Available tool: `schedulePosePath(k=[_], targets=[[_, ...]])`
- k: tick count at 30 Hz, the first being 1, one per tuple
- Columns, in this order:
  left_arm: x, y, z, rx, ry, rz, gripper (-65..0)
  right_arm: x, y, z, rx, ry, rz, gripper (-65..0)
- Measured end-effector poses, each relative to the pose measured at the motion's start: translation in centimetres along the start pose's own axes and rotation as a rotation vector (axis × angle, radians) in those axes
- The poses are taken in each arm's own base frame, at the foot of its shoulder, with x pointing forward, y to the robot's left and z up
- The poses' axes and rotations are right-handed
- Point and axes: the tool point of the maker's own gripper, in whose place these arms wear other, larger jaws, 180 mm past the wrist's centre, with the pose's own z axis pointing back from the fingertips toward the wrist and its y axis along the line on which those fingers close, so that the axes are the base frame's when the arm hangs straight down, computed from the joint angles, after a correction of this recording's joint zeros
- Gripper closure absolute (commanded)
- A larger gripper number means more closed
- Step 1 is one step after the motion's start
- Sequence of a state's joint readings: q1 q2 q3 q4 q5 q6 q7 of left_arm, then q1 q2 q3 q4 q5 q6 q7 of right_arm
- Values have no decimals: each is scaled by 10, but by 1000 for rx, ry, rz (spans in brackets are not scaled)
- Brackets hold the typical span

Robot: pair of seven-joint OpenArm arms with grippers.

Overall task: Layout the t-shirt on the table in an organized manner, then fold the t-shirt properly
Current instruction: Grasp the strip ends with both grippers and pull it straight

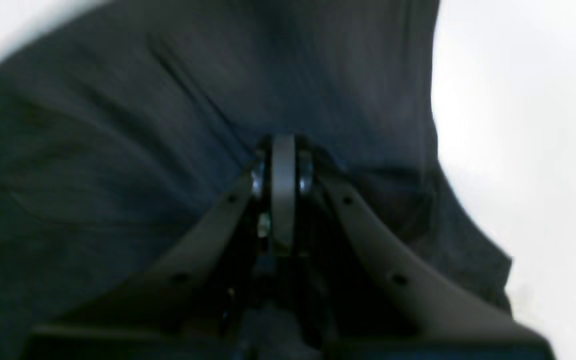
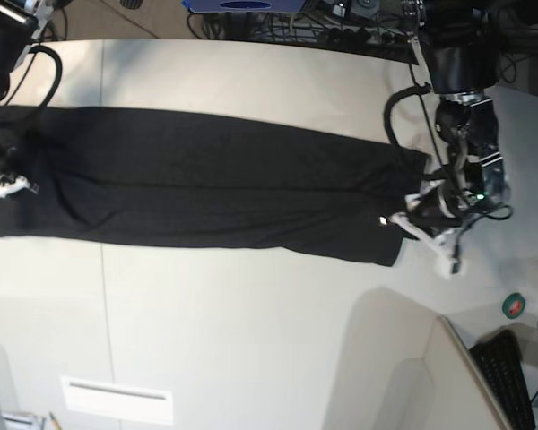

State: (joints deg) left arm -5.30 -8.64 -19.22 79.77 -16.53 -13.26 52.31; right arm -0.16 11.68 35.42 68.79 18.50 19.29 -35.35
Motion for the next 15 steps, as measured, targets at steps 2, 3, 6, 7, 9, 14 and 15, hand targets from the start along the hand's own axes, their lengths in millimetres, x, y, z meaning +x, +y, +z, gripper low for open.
schedulePosePath(k=[2,3,6,7,9,14,15], targets=[[8,15,12,36,-37,10,0,4,14,7,25,-38,16,0],[9,22,17,47,-47,15,0,3,20,11,34,-49,24,0],[3,43,23,88,-39,36,-420,0,24,21,29,-57,48,0],[1,49,24,99,-38,46,-563,4,23,23,23,-68,54,0],[-6,49,20,75,-17,27,-650,11,26,24,29,-92,54,0],[-45,30,-12,-63,121,12,-650,14,27,24,32,-99,53,0],[-48,29,-17,-73,131,26,-650,13,27,24,32,-94,53,0]])
